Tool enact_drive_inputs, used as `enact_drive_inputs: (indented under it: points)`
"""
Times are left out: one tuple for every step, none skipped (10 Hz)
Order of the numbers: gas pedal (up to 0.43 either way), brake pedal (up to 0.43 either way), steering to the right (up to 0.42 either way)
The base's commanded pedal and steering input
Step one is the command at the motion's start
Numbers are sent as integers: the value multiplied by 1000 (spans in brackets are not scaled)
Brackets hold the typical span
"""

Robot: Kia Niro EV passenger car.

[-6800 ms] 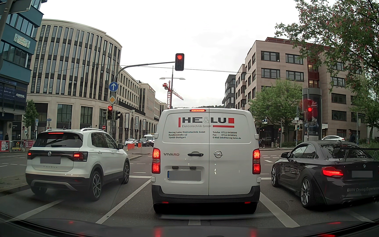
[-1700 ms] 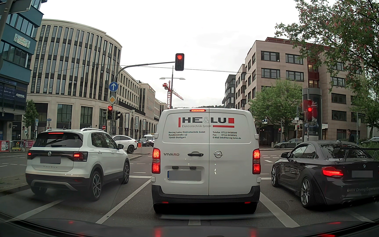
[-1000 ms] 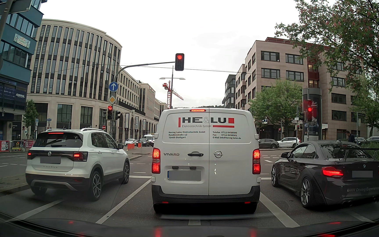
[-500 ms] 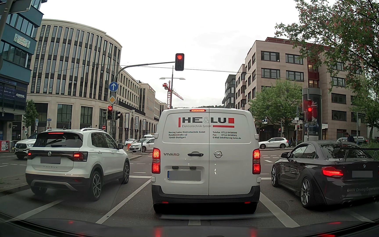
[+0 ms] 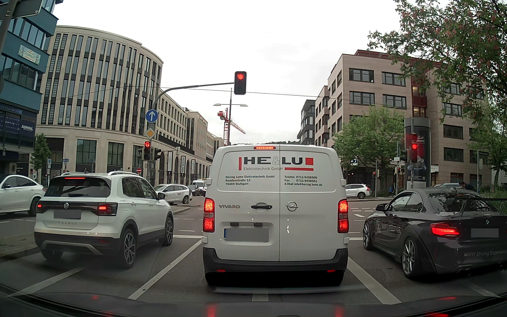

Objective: Follow the waypoints while adhering to traffic rules and regulations

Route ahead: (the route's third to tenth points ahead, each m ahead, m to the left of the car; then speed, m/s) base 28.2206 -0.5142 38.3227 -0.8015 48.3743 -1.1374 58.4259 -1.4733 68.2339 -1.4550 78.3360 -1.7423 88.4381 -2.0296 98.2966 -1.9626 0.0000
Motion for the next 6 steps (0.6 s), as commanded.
enact_drive_inputs:
  points:
    - [0,274,-16]
    - [0,274,-17]
    - [0,280,-17]
    - [0,280,-17]
    - [0,280,-16]
    - [0,274,-17]
